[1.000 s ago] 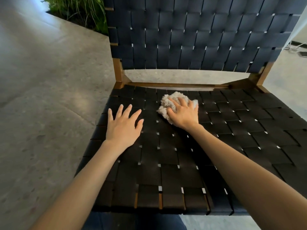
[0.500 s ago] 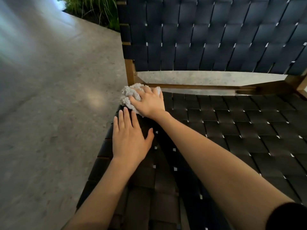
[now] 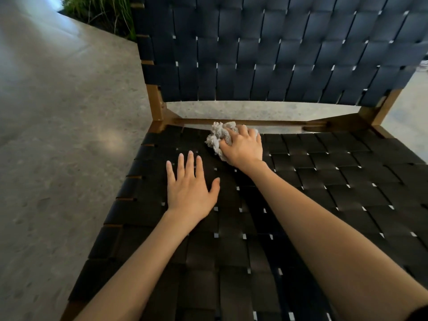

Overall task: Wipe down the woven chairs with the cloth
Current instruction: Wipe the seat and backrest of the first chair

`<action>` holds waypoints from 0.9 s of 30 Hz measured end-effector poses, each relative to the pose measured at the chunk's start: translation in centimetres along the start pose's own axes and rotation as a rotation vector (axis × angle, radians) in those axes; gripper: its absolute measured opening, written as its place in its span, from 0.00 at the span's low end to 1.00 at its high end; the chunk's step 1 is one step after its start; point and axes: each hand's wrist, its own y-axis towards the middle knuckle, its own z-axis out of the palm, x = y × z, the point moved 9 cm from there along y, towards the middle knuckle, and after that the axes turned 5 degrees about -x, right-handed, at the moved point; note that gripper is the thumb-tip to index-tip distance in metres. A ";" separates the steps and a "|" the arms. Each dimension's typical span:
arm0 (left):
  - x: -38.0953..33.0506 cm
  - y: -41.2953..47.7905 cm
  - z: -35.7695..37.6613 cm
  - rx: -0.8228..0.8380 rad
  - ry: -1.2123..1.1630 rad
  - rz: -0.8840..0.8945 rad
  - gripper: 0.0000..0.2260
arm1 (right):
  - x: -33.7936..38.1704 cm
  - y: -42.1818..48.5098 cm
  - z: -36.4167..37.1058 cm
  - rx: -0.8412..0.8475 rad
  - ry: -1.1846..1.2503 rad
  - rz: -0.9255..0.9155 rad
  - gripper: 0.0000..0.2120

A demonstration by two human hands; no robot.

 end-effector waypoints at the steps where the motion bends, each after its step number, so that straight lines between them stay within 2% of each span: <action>1: -0.7 0.0 0.2 0.010 -0.007 0.011 0.31 | -1.7 -0.3 -0.3 -0.007 -0.029 0.024 0.25; 6: -4.4 -0.5 0.9 0.071 -0.054 0.086 0.31 | -8.1 -1.8 -2.2 -0.033 -0.073 0.132 0.25; 18: -7.4 -4.0 0.6 0.104 -0.102 0.134 0.28 | -6.7 -12.9 -4.2 0.119 0.020 -0.043 0.24; 27: -10.5 -10.4 -0.2 0.183 -0.117 0.199 0.27 | -9.5 -26.0 -9.8 0.066 0.043 -0.020 0.22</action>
